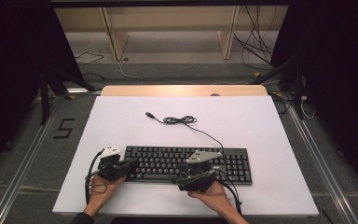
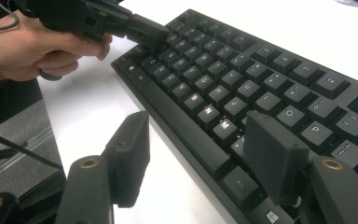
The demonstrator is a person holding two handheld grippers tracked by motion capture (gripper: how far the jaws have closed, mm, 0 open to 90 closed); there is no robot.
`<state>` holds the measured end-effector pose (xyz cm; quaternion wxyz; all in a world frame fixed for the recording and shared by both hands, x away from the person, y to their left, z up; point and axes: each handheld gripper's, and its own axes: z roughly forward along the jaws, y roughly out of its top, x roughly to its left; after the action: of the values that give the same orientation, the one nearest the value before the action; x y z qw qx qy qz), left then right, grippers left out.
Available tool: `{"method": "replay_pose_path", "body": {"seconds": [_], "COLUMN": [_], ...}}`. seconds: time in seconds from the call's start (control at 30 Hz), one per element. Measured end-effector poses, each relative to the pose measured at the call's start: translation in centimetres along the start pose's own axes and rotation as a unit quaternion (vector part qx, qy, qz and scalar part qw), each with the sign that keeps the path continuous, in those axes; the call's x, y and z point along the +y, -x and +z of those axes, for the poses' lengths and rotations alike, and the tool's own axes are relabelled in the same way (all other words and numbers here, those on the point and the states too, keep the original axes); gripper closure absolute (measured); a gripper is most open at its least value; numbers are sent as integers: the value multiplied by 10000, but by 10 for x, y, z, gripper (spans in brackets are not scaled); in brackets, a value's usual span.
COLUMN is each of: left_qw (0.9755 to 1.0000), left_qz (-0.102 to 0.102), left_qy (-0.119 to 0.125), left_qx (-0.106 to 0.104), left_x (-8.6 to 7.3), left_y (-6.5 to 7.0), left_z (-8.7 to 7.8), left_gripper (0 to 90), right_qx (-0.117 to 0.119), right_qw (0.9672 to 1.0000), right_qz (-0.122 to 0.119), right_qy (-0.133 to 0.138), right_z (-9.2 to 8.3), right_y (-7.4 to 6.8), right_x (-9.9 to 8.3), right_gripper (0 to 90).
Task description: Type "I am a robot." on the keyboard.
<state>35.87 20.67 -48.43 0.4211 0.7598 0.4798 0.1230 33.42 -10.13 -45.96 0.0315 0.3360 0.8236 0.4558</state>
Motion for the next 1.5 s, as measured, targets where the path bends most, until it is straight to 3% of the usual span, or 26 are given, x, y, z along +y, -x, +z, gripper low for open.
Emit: {"method": "replay_pose_path", "body": {"seconds": [0.53, 1.07, 1.23, 1.5], "left_qw": [9999, 9999, 9998, 9991], "left_qz": [31, -56, -83, -120], "left_qy": [-125, 103, 132, 230], "left_qx": [23, -101, -154, -343], "left_x": [0, 4, 4, 4], "left_y": [0, 1, 2, 4], "left_z": [1, -9, -12, -17], "left_gripper": [889, 839, 805, 669], "right_qx": [-3, -22, -29, -37], "right_qw": [10000, 10000, 10000, 10000], "right_qz": [-22, 14, 4, 25], "right_qy": [-7, -1, 6, -1], "right_z": [0, 2, 3, 5], "right_y": [-2, 0, 1, 2], "right_x": [0, 1, 1, 2], "right_gripper": [413, 392, 392, 392]}}
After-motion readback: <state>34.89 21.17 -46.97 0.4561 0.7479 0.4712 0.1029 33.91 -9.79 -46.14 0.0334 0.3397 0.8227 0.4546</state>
